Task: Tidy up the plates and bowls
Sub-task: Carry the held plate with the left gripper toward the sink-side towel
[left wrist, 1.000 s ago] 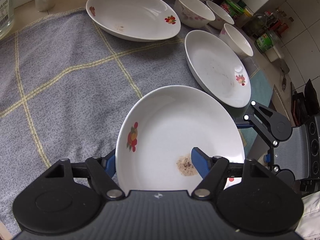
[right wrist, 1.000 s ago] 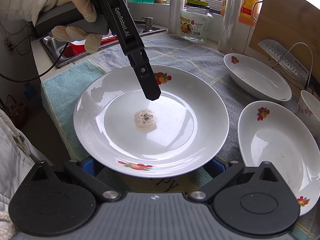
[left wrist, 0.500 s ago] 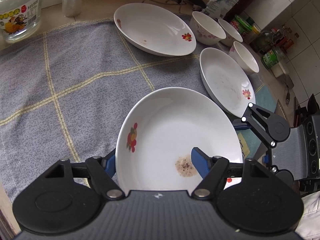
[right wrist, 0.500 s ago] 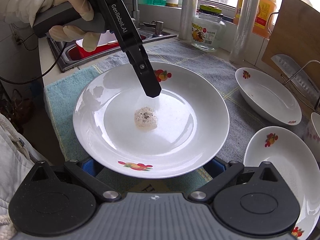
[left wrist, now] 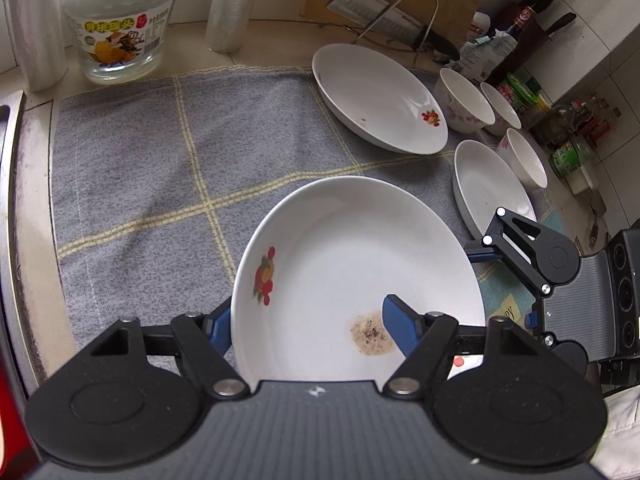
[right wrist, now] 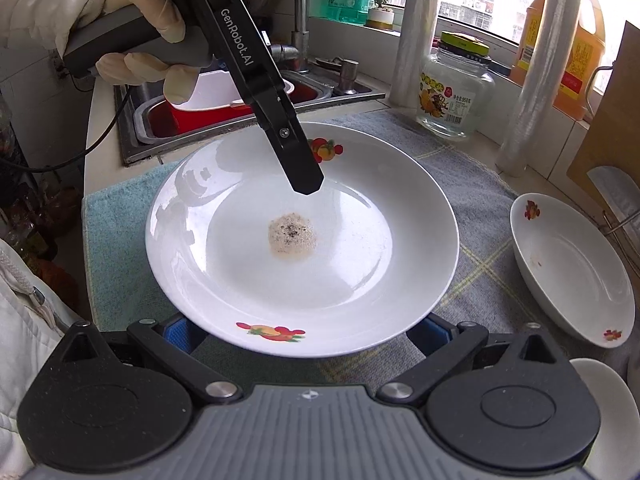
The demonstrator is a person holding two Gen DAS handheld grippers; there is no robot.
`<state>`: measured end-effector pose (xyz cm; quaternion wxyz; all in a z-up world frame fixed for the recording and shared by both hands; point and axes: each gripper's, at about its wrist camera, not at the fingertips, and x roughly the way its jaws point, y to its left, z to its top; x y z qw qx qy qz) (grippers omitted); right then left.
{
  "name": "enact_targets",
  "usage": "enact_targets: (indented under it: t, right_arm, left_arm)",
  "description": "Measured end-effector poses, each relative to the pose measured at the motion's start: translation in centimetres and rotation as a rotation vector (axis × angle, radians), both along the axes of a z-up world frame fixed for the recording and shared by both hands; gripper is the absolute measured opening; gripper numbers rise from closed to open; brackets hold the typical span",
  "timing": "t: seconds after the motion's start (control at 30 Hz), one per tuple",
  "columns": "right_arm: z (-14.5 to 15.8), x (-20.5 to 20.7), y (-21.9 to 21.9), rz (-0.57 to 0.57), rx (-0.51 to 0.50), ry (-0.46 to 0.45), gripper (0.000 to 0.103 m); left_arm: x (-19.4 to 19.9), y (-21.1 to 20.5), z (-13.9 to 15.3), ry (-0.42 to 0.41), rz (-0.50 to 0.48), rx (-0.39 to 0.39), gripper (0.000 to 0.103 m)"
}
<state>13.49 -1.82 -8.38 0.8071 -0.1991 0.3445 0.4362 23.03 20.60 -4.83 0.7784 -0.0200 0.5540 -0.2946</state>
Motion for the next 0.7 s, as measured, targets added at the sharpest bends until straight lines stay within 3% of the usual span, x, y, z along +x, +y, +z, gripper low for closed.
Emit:
enact_targets:
  t: [0.7]
  right_arm:
    - [-1.1, 6.1, 5.5, 0.051, 0.005, 0.009, 0.103]
  left_arm:
    - [4.5, 5.5, -1.1, -0.026, 0.092, 0.004, 0.073]
